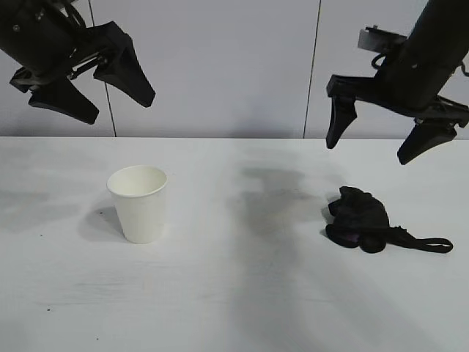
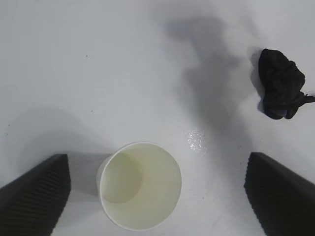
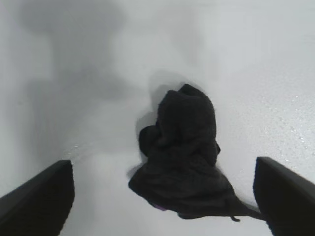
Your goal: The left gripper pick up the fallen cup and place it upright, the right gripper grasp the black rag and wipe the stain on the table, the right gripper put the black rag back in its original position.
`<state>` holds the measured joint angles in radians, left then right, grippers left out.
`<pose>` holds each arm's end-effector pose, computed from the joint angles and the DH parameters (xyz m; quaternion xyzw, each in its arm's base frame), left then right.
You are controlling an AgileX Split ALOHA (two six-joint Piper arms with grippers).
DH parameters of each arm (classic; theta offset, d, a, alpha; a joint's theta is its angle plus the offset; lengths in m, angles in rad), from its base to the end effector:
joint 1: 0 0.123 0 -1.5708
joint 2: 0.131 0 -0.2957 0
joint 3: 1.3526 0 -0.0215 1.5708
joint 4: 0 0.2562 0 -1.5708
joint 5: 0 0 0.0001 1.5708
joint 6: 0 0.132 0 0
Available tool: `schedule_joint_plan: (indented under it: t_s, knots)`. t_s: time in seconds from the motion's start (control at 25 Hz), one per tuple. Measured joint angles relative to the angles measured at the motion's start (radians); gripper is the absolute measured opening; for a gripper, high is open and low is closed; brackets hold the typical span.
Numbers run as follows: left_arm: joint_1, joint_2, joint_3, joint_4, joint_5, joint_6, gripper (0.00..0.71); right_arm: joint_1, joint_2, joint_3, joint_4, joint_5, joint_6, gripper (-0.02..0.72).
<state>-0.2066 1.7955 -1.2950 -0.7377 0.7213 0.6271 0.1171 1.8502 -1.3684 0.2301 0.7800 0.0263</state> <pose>0.3903 -0.1417 0.2181 0.1741 0.9188 -0.2425 0.2581 0.4092 0.0695 0.1959 0.0199 0.9759 0.1090 0.1882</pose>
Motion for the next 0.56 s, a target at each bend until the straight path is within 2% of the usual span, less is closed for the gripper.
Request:
schedule_joint_plan:
  t_s: [0.24,0.56]
  knots:
    - [0.000,0.000,0.000,0.000,0.000,0.000,0.694,-0.003,-0.014,0.000,0.049,0.015,-0.032,0.694]
    - [0.000,0.000,0.000,0.000,0.000,0.000,0.694,-0.003,-0.014,0.000,0.049,0.015,-0.039,0.694]
